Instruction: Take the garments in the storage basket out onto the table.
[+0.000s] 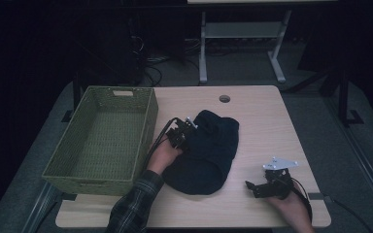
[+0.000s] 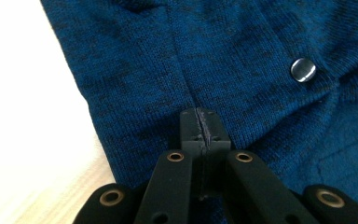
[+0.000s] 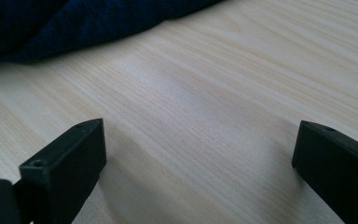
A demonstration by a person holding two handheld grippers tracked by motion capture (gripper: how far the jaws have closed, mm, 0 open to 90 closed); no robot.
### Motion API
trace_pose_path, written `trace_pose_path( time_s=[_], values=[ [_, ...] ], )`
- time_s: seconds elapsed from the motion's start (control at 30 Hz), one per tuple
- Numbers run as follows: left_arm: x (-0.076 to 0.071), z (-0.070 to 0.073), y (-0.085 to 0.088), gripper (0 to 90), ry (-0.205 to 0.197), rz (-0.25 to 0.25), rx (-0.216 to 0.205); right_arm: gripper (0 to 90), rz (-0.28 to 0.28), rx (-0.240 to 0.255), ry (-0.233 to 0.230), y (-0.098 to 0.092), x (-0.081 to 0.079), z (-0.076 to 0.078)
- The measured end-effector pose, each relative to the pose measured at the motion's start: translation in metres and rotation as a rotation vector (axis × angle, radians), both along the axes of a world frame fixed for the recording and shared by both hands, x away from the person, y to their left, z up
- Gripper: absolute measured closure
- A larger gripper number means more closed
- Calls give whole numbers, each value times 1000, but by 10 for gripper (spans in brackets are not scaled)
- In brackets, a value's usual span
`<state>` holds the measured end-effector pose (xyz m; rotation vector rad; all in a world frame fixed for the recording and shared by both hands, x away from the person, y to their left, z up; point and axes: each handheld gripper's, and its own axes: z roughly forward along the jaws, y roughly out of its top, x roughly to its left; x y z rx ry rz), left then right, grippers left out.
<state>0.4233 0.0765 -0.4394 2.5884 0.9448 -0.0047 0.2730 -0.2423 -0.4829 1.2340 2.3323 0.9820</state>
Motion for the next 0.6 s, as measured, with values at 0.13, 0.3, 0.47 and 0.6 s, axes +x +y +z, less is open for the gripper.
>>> trace_pose_path(
  time_s=[0.13, 0.3, 0.47, 0.6],
  values=[
    [-8, -1, 0, 898, 17, -10, -27, 25, 0, 0, 0, 0, 0, 0],
    [-20, -2, -2, 898, 20, -30, -42, 25, 0, 1, 0, 0, 0, 0],
    [-32, -2, -5, 898, 25, -60, -49, 25, 0, 0, 1, 0, 0, 0],
    [-41, -3, -8, 898, 26, -85, -69, 26, -1, 0, 2, 0, 0, 0]
  ],
)
